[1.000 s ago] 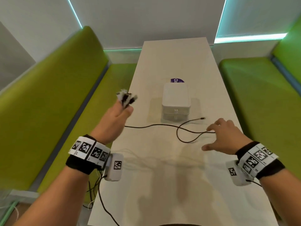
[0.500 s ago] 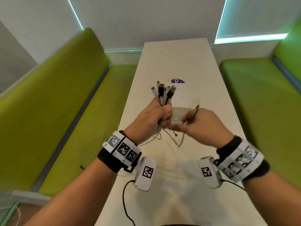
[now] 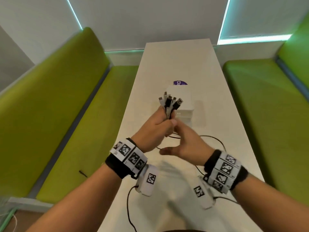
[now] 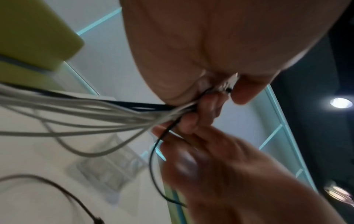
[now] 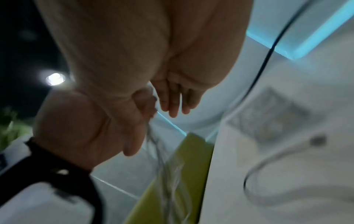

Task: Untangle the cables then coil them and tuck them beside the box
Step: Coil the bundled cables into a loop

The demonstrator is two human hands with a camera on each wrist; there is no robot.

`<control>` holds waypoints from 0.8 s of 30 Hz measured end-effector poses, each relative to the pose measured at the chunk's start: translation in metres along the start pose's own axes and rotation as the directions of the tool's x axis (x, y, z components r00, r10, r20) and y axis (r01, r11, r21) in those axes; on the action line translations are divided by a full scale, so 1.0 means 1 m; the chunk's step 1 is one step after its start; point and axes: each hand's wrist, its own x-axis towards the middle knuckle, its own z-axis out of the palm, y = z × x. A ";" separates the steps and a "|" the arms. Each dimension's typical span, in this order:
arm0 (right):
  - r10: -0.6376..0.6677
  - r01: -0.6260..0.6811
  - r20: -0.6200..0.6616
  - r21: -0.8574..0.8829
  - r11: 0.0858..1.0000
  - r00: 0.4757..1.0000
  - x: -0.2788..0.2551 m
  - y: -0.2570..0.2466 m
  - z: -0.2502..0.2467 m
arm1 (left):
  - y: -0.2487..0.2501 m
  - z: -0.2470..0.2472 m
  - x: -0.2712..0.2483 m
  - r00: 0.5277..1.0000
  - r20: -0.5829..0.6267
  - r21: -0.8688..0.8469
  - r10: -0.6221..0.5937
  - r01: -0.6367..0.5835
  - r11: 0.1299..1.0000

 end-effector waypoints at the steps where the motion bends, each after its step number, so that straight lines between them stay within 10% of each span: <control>1: 0.029 -0.029 0.002 0.140 0.990 1.000 0.000 -0.003 0.011 | 0.000 0.007 -0.001 1.000 -0.010 -0.015 0.007 -0.007 1.000; 7: 0.130 -0.157 0.089 0.464 0.872 0.987 -0.001 0.005 0.032 | 0.011 0.003 0.001 0.993 -0.108 -0.010 0.051 -0.052 0.999; 12: 0.151 -0.150 0.140 -0.014 0.989 0.979 0.002 0.003 0.028 | -0.001 -0.009 0.005 0.986 -0.160 0.127 -0.041 0.062 0.990; 17: 0.297 -0.304 0.230 -0.004 0.953 0.927 -0.006 0.018 0.022 | 0.003 -0.022 0.002 0.980 -0.175 0.039 -0.090 0.098 0.994; 24: 0.231 -0.189 0.086 -0.339 0.922 0.969 -0.011 0.034 0.009 | -0.004 -0.033 -0.004 0.996 -0.090 0.619 -0.006 0.060 0.783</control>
